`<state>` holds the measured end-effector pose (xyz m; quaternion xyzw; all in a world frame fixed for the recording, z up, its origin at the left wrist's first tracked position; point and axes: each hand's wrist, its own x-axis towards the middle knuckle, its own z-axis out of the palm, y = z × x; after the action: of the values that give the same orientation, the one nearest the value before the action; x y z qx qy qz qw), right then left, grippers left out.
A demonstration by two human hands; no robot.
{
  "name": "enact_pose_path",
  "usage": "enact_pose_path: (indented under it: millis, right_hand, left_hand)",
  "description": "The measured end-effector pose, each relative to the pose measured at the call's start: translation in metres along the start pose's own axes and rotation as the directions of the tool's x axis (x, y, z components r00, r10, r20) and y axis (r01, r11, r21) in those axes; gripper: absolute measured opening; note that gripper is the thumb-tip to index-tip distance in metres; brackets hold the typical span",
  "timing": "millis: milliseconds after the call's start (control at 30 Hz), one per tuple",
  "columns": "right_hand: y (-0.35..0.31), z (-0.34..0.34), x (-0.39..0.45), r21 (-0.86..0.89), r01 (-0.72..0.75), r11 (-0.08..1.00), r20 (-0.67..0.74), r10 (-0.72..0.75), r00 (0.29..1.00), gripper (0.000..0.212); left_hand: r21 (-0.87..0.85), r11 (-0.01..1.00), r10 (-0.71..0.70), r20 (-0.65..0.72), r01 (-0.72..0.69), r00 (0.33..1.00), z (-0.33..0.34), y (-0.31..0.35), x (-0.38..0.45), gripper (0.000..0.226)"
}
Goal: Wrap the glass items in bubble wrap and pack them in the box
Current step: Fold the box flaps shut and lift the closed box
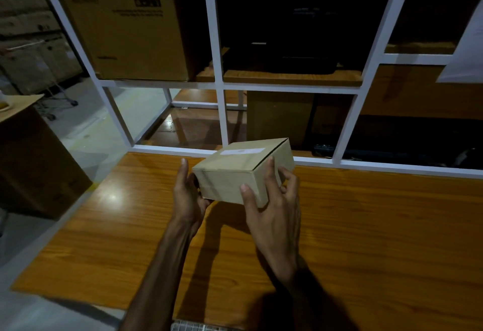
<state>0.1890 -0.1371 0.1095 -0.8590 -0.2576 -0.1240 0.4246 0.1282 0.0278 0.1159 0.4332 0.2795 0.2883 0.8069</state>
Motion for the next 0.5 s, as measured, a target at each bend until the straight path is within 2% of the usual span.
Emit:
enact_pose_path:
  millis: [133, 233, 333, 433, 500]
  right_hand:
    - [0.012, -0.003, 0.019, 0.131, -0.066, 0.989, 0.037, 0.061, 0.997, 0.081]
    - [0.026, -0.003, 0.031, 0.356, -0.115, 0.928, 0.052, 0.103, 0.993, 0.067]
    - [0.04, -0.005, 0.039, 0.623, -0.25, 0.742, 0.152, 0.199, 0.968, 0.07]
    - [0.051, -0.006, 0.043, 0.772, -0.314, 0.553, 0.224, 0.225, 0.948, 0.057]
    - [0.056, -0.008, 0.045, 0.824, -0.336, 0.456, 0.233, 0.268, 0.935, 0.049]
  left_hand:
    - [0.148, 0.987, 0.068, 0.014, -0.069, 0.998, 0.007, 0.005, -0.012, 0.076]
    - [0.232, 0.962, 0.138, 0.045, -0.144, 0.989, 0.011, 0.009, -0.022, 0.069]
    - [0.306, 0.928, 0.192, 0.103, -0.215, 0.976, 0.018, 0.011, -0.032, 0.062]
    - [0.373, 0.87, 0.266, 0.197, -0.323, 0.944, 0.03, 0.01, -0.044, 0.063]
    - [0.444, 0.804, 0.322, 0.233, -0.395, 0.918, 0.039, 0.006, -0.05, 0.072]
